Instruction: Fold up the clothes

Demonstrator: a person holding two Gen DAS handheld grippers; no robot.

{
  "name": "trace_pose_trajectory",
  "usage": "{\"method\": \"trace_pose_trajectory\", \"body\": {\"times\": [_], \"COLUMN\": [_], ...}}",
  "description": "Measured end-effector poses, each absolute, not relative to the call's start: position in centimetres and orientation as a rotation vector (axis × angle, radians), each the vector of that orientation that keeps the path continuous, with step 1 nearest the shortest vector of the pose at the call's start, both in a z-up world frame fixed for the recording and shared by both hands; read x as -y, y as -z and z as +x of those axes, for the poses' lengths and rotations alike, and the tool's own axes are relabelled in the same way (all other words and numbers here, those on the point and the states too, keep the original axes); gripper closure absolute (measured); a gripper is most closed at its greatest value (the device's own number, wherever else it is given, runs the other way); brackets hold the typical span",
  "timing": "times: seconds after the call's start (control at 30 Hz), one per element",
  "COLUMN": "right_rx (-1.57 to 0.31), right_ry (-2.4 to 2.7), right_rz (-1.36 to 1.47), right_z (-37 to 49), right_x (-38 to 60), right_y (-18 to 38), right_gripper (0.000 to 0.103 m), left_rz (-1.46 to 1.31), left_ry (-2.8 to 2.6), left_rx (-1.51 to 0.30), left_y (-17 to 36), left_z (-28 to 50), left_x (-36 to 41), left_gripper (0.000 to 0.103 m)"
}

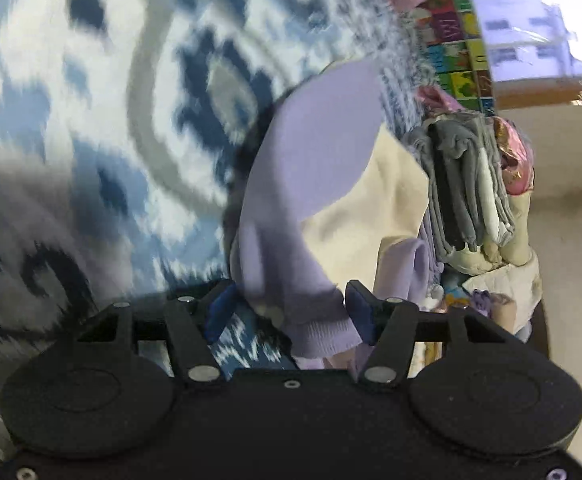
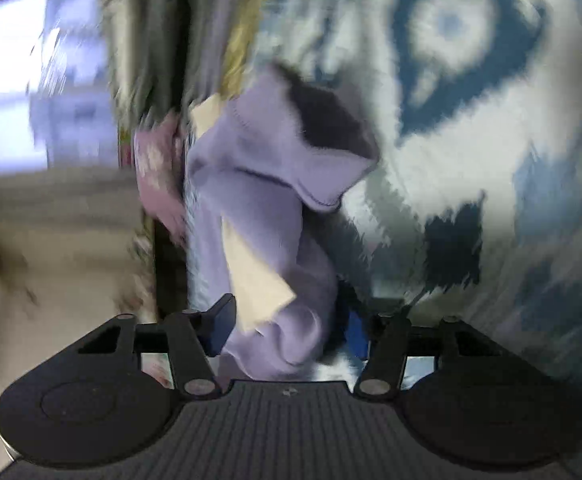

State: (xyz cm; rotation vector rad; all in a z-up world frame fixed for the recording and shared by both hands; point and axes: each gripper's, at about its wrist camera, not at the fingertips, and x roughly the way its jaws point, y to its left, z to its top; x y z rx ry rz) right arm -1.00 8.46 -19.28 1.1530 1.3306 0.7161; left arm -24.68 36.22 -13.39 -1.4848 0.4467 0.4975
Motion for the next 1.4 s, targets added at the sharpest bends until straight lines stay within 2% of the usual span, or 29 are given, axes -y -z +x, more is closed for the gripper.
{"method": "trace_pose_trajectory", "body": {"times": [0.03,0.1,0.13,0.17,0.23,0.33,0.47,0.6,0.7,0.73,0.83,0.93,0.97,1.0,1.03,1.07,1.1,1.13,1.17,1.2,1.23,1.27,1.3,1.4], "right_rx": [-1.346,-1.366,-1.375,-1.384,-1.384,-1.349,-1.269,-1.215,-1.270,-1.295,-1.288,-1.244,-1.228,-1.207,-1.182,-1.160,-1.140,-1.120,-1.106,-1.098,-1.089,-1.080,-1.086,-1.089], "right_ry": [-0.703,-0.722,-0.739,-0.755,-0.772,-0.798,-0.868,-0.922,-0.850,-0.833,-0.849,-0.869,-0.876,-0.884,-0.890,-0.894,-0.897,-0.899,-0.896,-0.889,-0.882,-0.875,-0.872,-0.888], "right_rz": [1.165,1.074,1.011,0.968,0.937,0.910,0.838,0.767,0.679,0.696,0.750,0.745,0.744,0.730,0.710,0.682,0.647,0.613,0.599,0.599,0.599,0.599,0.600,0.556], "right_z": [-0.9,-1.1,-1.3,-1.6,-2.3,-2.8,-3.0,-3.6,-4.2,-4.5,-5.6,-6.2,-6.5,-6.6,-6.7,-6.7,-6.7,-6.7,-6.6,-6.4,-6.2,-6.0,-6.0,-7.6], "right_x": [-8.6,-9.4,-9.9,-10.2,-10.1,-9.5,-8.7,-6.7,-5.2,-4.6,-3.6,-3.7,-3.6,-3.7,-4.1,-4.7,-5.4,-6.1,-6.5,-6.8,-7.1,-7.3,-7.4,-6.1], "right_y": [19.5,19.4,19.3,19.4,19.8,19.5,16.7,14.4,16.5,17.6,18.2,17.1,16.7,16.2,15.7,15.4,15.3,15.1,15.2,15.4,15.7,16.0,16.2,15.7], "right_gripper": [0.058,0.073,0.085,0.091,0.096,0.096,0.096,0.096,0.096,0.101,0.101,0.093,0.079,0.066,0.045,0.040,0.040,0.040,0.042,0.046,0.059,0.085,0.097,0.098], "left_rz": [-1.489,-1.462,-1.447,-1.432,-1.400,-1.323,-1.229,-1.171,-1.194,-1.168,-1.078,-1.032,-1.016,-0.997,-0.976,-0.961,-0.948,-0.943,-0.939,-0.934,-0.925,-0.920,-0.912,-0.889], "left_ry": [-0.506,-0.510,-0.511,-0.512,-0.511,-0.502,-0.461,-0.484,-0.521,-0.527,-0.553,-0.538,-0.535,-0.535,-0.542,-0.552,-0.564,-0.572,-0.579,-0.594,-0.605,-0.600,-0.600,-0.608], "left_rx": [-0.457,-0.474,-0.483,-0.491,-0.501,-0.506,-0.470,-0.511,-0.587,-0.601,-0.636,-0.646,-0.643,-0.638,-0.633,-0.623,-0.613,-0.603,-0.608,-0.617,-0.624,-0.625,-0.617,-0.608], "left_y": [13.6,13.7,13.8,13.8,13.8,13.1,10.7,11.2,13.6,13.7,13.2,12.9,12.5,12.0,11.8,11.7,11.7,11.9,12.3,12.6,12.8,12.9,12.6,12.2], "left_z": [-24.7,-24.8,-24.9,-24.9,-25.0,-25.1,-26.6,-28.6,-29.4,-29.5,-29.3,-28.9,-28.7,-28.5,-28.3,-28.2,-28.1,-28.1,-28.0,-27.9,-27.9,-28.0,-28.2,-28.7], "left_x": [-35.9,-35.2,-35.0,-34.7,-34.3,-33.6,-32.1,-30.3,-29.4,-28.8,-27.6,-27.7,-27.7,-27.7,-27.7,-27.5,-27.4,-27.3,-27.2,-27.1,-27.1,-27.0,-26.9,-26.9], "left_gripper": [0.060,0.073,0.081,0.084,0.094,0.100,0.100,0.100,0.102,0.102,0.101,0.100,0.099,0.093,0.078,0.069,0.058,0.059,0.060,0.078,0.097,0.098,0.099,0.099]}}
